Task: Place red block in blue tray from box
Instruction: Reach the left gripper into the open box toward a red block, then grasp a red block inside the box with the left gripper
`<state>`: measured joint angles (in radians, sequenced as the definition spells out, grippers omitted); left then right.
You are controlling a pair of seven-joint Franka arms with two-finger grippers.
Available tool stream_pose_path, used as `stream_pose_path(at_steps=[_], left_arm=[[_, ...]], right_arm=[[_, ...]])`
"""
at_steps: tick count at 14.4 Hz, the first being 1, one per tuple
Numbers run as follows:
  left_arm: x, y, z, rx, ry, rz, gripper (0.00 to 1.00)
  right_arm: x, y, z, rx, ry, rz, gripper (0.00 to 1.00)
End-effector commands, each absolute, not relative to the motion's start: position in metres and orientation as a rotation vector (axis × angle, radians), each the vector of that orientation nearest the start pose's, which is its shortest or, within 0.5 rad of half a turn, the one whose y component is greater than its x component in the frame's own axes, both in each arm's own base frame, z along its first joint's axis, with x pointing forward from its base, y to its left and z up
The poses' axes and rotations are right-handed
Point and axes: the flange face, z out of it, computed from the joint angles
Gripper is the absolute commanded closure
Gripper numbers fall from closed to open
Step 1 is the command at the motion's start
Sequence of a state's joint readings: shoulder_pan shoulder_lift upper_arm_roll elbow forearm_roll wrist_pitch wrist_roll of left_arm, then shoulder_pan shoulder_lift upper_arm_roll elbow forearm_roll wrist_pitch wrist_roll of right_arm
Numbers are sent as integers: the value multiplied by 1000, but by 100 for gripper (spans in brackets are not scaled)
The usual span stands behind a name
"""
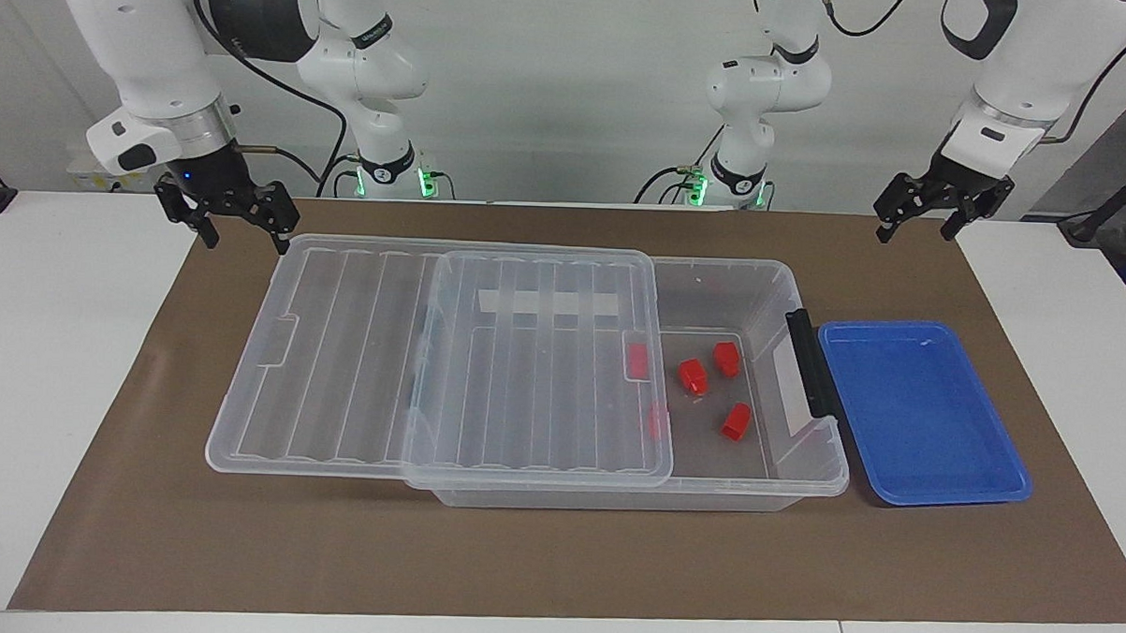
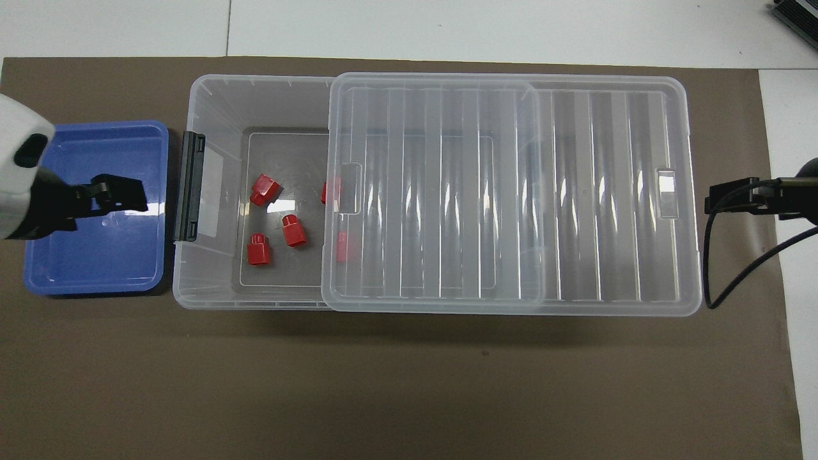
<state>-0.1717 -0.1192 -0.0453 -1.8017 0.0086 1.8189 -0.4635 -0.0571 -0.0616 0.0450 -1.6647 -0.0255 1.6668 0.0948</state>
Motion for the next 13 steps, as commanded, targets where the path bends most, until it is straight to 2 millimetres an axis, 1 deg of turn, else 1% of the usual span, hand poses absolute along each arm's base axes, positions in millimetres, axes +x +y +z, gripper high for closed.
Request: stream_pose_path(at_steps=[1, 3, 4, 5, 7, 9, 10, 11, 13], left_arm=[[534, -157, 579, -3127, -461, -247, 0], [558, -187, 551, -3100, -378, -213, 0], [575, -199, 530, -3095, -356, -196, 0], [583, -202, 512, -3089, -335, -216, 0], [585, -201, 475, -3110, -329, -279, 0], [586, -204, 430, -3111, -320, -252, 0], [590, -210, 411, -3115, -330, -252, 0], [594, -213, 397, -3116, -363, -253, 0], [597, -215, 378, -3115, -375, -238, 0]], right_arm=[[550, -3, 627, -3162, 197, -76, 0], [549, -1, 626, -3165, 195, -62, 0], [547, -1, 626, -3166, 193, -52, 0], [547, 0, 625, -3166, 193, -40, 0], [545, 1, 626, -3166, 189, -37, 0], [542, -1, 624, -3157, 193, -26, 0], [542, -2, 625, -3152, 196, -31, 0], [542, -3, 624, -3151, 200, -26, 0], [542, -3, 623, -3151, 200, -23, 0]])
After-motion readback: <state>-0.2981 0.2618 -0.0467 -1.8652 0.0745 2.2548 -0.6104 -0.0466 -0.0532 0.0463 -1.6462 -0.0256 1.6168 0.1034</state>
